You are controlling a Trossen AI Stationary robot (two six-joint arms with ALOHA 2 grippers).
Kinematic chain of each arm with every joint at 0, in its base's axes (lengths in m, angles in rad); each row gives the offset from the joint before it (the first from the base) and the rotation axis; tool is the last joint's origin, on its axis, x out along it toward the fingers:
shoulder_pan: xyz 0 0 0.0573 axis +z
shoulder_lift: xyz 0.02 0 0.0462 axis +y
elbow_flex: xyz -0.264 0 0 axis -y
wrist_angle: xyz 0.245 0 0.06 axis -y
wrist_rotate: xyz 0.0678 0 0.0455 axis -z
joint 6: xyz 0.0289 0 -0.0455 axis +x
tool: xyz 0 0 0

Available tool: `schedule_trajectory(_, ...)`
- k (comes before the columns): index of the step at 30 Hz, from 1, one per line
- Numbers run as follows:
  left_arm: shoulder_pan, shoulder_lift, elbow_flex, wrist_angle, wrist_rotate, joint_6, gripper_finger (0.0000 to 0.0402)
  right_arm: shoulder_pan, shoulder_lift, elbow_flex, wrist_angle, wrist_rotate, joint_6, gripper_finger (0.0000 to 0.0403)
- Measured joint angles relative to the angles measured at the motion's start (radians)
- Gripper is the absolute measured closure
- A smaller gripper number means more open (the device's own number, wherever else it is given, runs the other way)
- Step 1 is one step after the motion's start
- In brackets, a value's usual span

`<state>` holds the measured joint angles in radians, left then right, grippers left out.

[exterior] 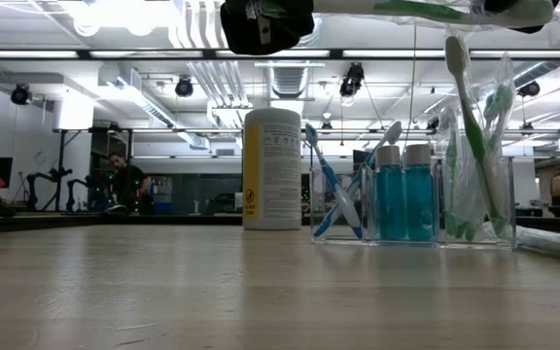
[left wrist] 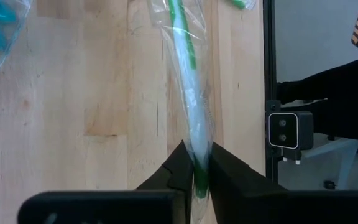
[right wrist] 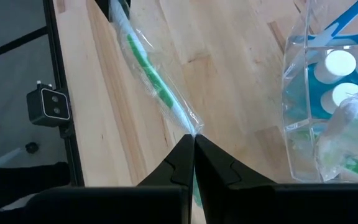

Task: Pick & Place toothbrushing station
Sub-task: Put the green toothbrush into the right section of the transparent organizer

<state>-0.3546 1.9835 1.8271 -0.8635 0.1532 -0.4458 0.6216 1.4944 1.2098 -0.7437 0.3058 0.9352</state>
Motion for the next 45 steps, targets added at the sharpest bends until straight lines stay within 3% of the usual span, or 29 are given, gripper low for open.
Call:
schedule_trajectory(9,0.0,0.0,0.0,0.006,0.012,0.0,0.0362,0.0,0.0,0.0,0.001,-0.001,-0.012,0.0385)
schedule_trajectory(29,0.0,0.0,0.0,0.014,0.012,0.0,0.0372,0.0,-0.001,0.0,0.036,-0.019,-0.037,0.0266)
schedule_trajectory(45,0.0,0.0,0.0,0.036,-0.001,0.007,0.0365,0.0,-0.033,0.162,0.045,-0.013,-0.263,0.0257)
